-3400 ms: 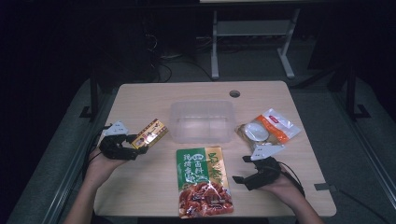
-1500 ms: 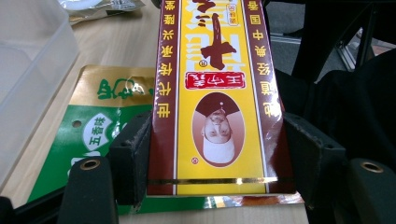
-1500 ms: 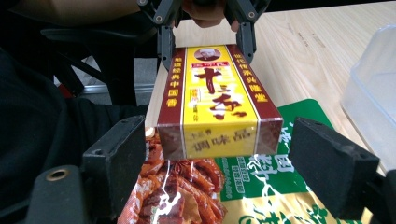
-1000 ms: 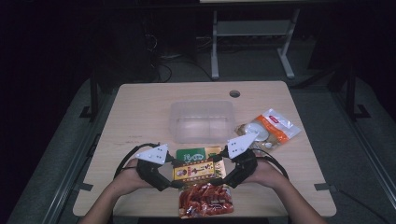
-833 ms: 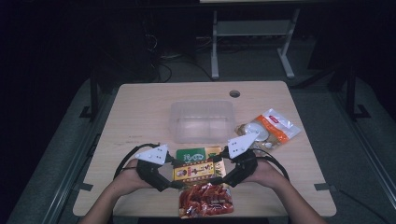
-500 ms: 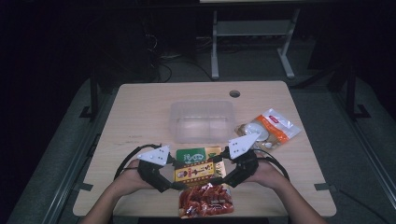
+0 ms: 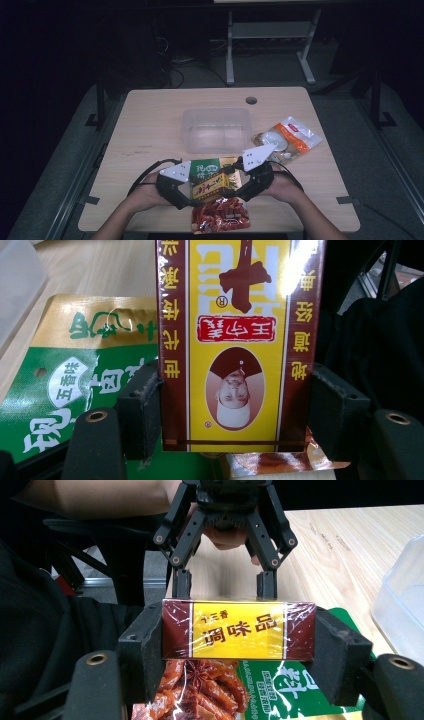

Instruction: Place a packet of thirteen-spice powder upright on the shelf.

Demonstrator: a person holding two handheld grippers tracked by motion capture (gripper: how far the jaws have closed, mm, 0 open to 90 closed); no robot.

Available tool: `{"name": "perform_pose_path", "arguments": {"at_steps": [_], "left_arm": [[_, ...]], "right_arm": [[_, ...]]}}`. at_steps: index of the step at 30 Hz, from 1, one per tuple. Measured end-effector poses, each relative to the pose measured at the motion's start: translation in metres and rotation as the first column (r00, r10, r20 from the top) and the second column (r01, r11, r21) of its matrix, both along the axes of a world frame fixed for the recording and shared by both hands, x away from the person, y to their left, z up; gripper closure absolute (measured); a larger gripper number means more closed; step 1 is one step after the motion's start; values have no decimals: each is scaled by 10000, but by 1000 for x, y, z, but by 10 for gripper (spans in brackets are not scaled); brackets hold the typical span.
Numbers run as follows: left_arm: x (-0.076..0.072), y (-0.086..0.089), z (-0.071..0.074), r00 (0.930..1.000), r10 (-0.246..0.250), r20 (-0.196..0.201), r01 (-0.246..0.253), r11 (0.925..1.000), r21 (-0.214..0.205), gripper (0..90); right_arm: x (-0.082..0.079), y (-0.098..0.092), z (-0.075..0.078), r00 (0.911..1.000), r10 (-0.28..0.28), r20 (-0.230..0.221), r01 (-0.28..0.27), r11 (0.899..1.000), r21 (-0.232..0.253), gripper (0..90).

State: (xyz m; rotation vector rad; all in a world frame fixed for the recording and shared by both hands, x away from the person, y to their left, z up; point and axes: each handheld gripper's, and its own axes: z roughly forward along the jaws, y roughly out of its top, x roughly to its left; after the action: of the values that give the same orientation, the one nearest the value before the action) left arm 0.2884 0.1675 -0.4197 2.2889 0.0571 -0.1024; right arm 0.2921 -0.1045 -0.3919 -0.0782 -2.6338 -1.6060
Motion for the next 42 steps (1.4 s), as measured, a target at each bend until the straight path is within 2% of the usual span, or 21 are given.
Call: {"name": "perform_pose_path", "arguments": {"at_steps": [5, 8, 12, 14, 16, 19, 20, 26, 28, 30, 31, 33, 34, 37, 38, 42], "left_arm": [[0, -2, 0, 10000, -1, 61, 1, 10000, 20, 318], [0, 0, 0, 9999, 132, -44, -134, 9993, -339, 314], [1, 1, -1, 9999, 169, 34, -168, 9989, -430, 309], [1, 2, -1, 9995, 303, 24, -302, 9982, -523, 293], [1, 5, 1, 9983, 519, 279, -505, 9975, -493, 280], [3, 13, 3, 9958, 859, 320, -842, 9950, -530, 239], [3, 16, 4, 9948, 963, 332, -945, 9942, -515, 228], [1, 34, 4, 9888, 1473, 249, -1460, 9882, -455, 223], [0, 41, 2, 9828, 1831, 254, -1821, 9825, -398, 222], [-1, 48, 0, 9747, 2225, 228, -2218, 9746, -300, 222], [-2, 50, -1, 9666, 2553, 239, -2550, 9668, -160, 221], [-4, 58, -4, 9583, 2848, 248, -2846, 9586, -108, 221], [-4, 61, -5, 9521, 3045, 271, -3042, 9525, -135, 221], [-4, 71, -6, 9405, 3372, 426, -3366, 9414, -206, 221], [-4, 72, -6, 9341, 3544, 425, -3536, 9351, -246, 221], [-2, 77, -7, 9209, 3854, 586, -3844, 9227, -289, 221]], "right_arm": [[0, 3, 2, 9999, -22, 154, 20, 10000, 81, 321], [1, 2, 5, 10000, -4, 80, 3, 9998, 196, 322], [1, 1, 6, 10000, -82, 21, 81, 9997, 215, 323], [2, 1, 7, 9998, -181, 76, 179, 9997, 190, 324], [2, 1, 8, 9996, -232, 133, 229, 9996, 182, 324], [3, 0, 10, 9991, -348, 237, 345, 9993, 139, 324], [4, -2, 11, 9980, -468, 415, 468, 9989, 5, 324], [10, -6, 12, 9954, -784, 543, 802, 9963, -308, 324], [13, -6, 15, 9943, -849, 651, 874, 9955, -373, 323], [20, -5, 19, 9941, -917, 577, 945, 9944, -466, 323], [23, -4, 20, 9935, -950, 630, 986, 9935, -568, 323], [25, -4, 21, 9932, -954, 674, 996, 9931, -617, 323], [30, -2, 24, 9936, -1016, 497, 1051, 9917, -742, 323], [36, 0, 27, 9925, -969, 747, 1033, 9908, -872, 323], [38, 1, 29, 9922, -961, 796, 1035, 9901, -952, 323], [49, 4, 39, 9914, -981, 871, 1073, 9883, -1084, 322]]}}
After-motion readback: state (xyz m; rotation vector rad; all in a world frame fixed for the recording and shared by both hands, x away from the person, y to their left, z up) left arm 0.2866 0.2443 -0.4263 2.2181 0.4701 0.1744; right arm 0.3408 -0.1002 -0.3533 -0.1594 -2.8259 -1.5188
